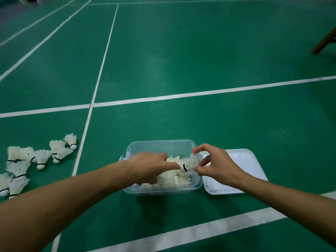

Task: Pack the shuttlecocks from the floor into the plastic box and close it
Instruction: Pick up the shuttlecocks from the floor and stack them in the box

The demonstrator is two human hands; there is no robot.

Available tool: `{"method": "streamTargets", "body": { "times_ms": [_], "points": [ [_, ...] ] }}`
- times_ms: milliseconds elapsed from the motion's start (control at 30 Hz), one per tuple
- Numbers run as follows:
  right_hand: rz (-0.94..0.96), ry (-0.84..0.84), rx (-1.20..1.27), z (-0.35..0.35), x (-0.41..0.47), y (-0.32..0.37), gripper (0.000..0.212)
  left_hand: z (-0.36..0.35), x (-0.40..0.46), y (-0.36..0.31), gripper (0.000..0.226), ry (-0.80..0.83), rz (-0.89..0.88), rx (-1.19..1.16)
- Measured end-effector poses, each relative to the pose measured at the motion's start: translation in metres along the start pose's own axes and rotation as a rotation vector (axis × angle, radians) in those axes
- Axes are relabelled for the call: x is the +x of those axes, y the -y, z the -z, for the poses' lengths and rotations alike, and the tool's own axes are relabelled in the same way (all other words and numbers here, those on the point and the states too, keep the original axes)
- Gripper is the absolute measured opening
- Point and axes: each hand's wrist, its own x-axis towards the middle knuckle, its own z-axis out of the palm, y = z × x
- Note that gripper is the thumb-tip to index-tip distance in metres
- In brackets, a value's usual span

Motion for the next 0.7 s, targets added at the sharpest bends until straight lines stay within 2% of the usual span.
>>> {"method": "streamTargets", "body": {
  "times_ms": [167,300,500,700],
  "points": [
    [0.011,0.000,-0.162,-0.005,-0.005,-0.006,0.045,-0.006,0.017,-0.004,0.079,0.090,-0.065,0.030],
    [0.028,0.001,-0.266,-0.012,-0.004,-0.007,0.049,-0.010,0.014,0.006,0.078,0.093,-0.055,-0.005],
    [0.038,0.048,-0.292,-0.024,0.002,-0.005,0.052,-0.014,0.006,0.014,0.079,0.086,-0.019,-0.037],
    [0.042,0.080,-0.156,-0.039,0.007,-0.006,0.052,-0.011,-0.003,0.020,0.076,0.075,-0.028,-0.022]
  ]
}}
